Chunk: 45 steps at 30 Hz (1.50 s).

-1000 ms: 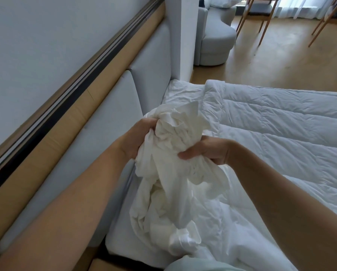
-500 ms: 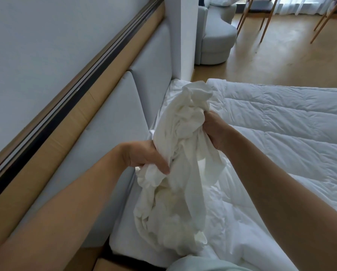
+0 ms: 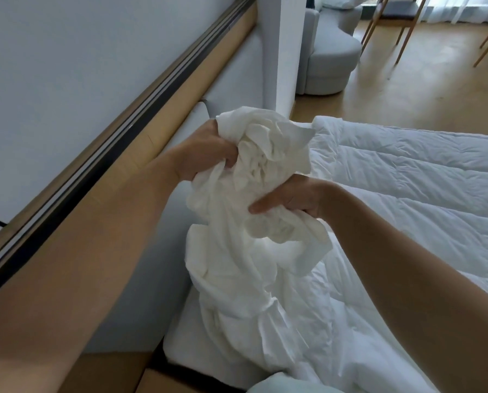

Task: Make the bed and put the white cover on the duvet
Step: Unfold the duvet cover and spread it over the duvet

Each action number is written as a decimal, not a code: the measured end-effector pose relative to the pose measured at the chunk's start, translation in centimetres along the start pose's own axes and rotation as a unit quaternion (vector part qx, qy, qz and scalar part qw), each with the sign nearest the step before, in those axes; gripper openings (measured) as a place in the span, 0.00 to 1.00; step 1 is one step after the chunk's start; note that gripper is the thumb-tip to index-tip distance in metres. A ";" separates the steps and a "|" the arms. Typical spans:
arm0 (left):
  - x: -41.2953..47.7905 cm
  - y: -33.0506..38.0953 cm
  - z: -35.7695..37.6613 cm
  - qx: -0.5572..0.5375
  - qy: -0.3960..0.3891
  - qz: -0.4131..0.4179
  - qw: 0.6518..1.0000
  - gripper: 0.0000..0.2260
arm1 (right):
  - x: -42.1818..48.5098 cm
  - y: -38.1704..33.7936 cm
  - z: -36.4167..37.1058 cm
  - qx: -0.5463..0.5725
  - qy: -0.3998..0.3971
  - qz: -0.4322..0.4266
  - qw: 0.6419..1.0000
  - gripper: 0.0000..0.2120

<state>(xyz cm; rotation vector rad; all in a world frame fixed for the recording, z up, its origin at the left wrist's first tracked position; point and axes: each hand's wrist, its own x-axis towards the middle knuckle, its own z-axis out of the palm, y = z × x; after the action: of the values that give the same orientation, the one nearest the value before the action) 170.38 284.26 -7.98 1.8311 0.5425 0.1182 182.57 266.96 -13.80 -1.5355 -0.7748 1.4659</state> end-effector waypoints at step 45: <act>-0.4 24.1 -13.3 0.116 0.382 0.266 0.877 0.09 | -3.7 -35.1 -0.1 0.103 0.208 -0.462 0.856 0.10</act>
<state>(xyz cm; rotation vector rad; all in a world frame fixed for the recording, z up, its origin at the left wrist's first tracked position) 172.76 290.27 18.73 2.0983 0.5833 1.2378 186.40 279.29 19.06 -1.0020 -0.8692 0.4555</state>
